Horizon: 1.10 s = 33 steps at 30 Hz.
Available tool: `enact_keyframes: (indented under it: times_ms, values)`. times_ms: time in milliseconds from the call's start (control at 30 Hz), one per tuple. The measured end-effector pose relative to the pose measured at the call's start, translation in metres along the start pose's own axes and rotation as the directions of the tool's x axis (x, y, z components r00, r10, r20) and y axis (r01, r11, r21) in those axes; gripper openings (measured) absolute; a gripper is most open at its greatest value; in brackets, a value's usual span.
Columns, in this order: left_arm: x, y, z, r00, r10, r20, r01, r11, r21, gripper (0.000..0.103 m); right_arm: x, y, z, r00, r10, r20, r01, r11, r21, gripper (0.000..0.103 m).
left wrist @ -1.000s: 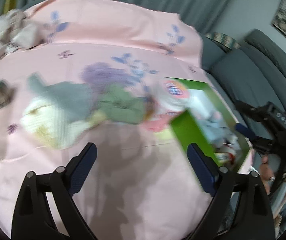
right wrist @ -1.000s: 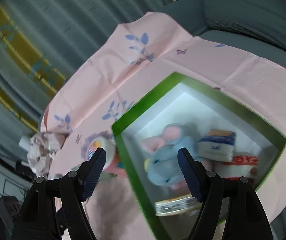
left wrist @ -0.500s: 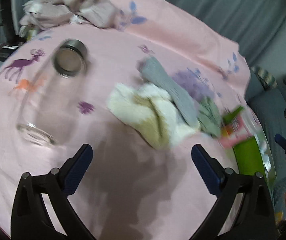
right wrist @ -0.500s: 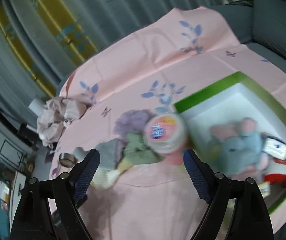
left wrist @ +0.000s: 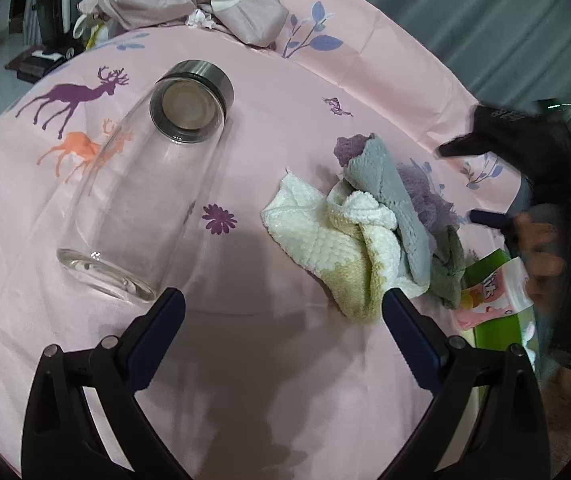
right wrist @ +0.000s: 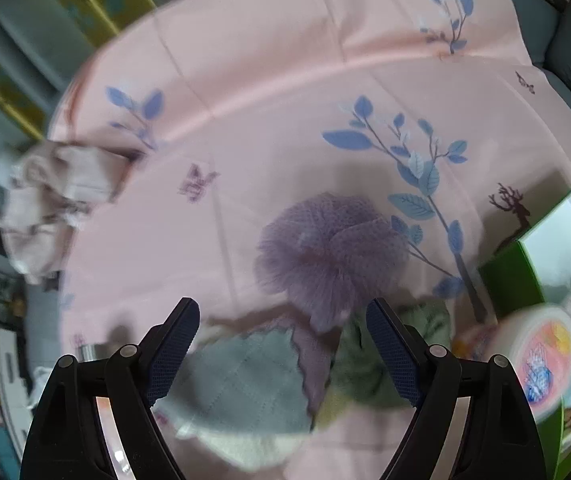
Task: Organize soft objects
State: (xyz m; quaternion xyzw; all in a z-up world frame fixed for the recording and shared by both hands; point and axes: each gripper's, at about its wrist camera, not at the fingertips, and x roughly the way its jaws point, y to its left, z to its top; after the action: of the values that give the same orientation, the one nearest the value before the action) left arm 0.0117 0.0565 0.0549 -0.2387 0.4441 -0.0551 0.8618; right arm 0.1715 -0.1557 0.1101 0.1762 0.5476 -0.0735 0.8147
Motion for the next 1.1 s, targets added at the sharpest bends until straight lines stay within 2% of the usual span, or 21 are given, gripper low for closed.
enact_keyframes:
  times_ms: [67, 167, 267, 300, 333, 400, 433, 500, 600, 700, 800, 933, 1033, 1100]
  values:
    - [-0.001, 0.0, 0.002, 1.0, -0.005, 0.001, 0.005, 1.0, -0.007, 0.099, 0.026, 0.002, 0.003, 0.997, -0.076, -0.033, 0.075, 0.997, -0.018, 0.086]
    - [0.0, 0.0, 0.002, 1.0, -0.002, -0.005, 0.002, 1.0, -0.011, 0.098, 0.051, 0.002, 0.004, 0.988, -0.142, -0.064, 0.139, 0.989, -0.04, 0.086]
    - [0.001, 0.0, 0.002, 1.0, -0.004, -0.009, 0.004, 1.0, -0.007, 0.098, 0.066, -0.001, 0.001, 0.984, -0.167, -0.06, 0.164, 0.985, -0.048, 0.084]
    - [0.001, 0.0, 0.002, 1.0, -0.004, -0.009, 0.004, 1.0, -0.003, 0.098, 0.069, -0.003, -0.001, 0.986, -0.158, -0.059, 0.156, 0.987, -0.042, 0.071]
    - [0.001, -0.002, 0.001, 1.0, -0.003, -0.009, 0.003, 1.0, 0.001, 0.098, 0.072, -0.005, -0.002, 0.986, -0.15, -0.068, 0.148, 0.988, -0.04, 0.053]
    - [0.001, -0.003, 0.001, 1.0, 0.0, -0.008, 0.0, 1.0, 0.007, 0.099, 0.077, -0.007, -0.004, 0.986, -0.148, -0.08, 0.144, 0.988, -0.053, 0.033]
    - [0.001, -0.002, 0.001, 1.0, 0.001, -0.008, -0.001, 1.0, 0.007, 0.099, 0.076, -0.008, -0.006, 0.985, -0.166, -0.053, 0.162, 0.984, -0.068, 0.023]
    - [0.002, -0.002, 0.0, 1.0, 0.004, -0.007, -0.004, 1.0, 0.002, 0.098, 0.071, -0.01, -0.007, 0.986, -0.162, -0.025, 0.16, 0.984, -0.081, 0.013]
    - [0.001, -0.002, 0.0, 1.0, 0.0, -0.007, 0.0, 1.0, -0.003, 0.098, 0.047, -0.014, -0.007, 0.994, -0.107, 0.019, 0.108, 0.992, -0.067, 0.011]
    - [0.0, -0.002, 0.0, 1.0, 0.0, -0.006, 0.0, 1.0, -0.004, 0.098, -0.002, -0.013, -0.014, 0.988, -0.076, 0.135, 0.091, 0.99, -0.107, 0.011]
    - [-0.001, -0.002, -0.002, 1.0, 0.001, -0.01, -0.001, 1.0, -0.008, 0.098, -0.044, -0.014, -0.034, 0.984, 0.021, 0.178, 0.007, 0.988, -0.155, 0.011]
    - [-0.003, -0.001, -0.002, 1.0, -0.009, -0.012, 0.008, 1.0, -0.017, 0.098, -0.071, -0.014, -0.078, 0.977, 0.172, 0.122, -0.139, 0.96, -0.241, 0.011]
    - [-0.006, 0.003, -0.001, 1.0, -0.007, -0.005, 0.007, 0.999, -0.033, 0.097, -0.073, -0.016, -0.11, 0.976, 0.214, 0.049, -0.191, 0.938, -0.289, 0.011]
    - [-0.007, 0.005, -0.001, 1.0, -0.016, -0.007, 0.016, 0.999, -0.044, 0.097, -0.067, -0.018, -0.131, 0.98, 0.2, -0.007, -0.192, 0.93, -0.315, 0.011]
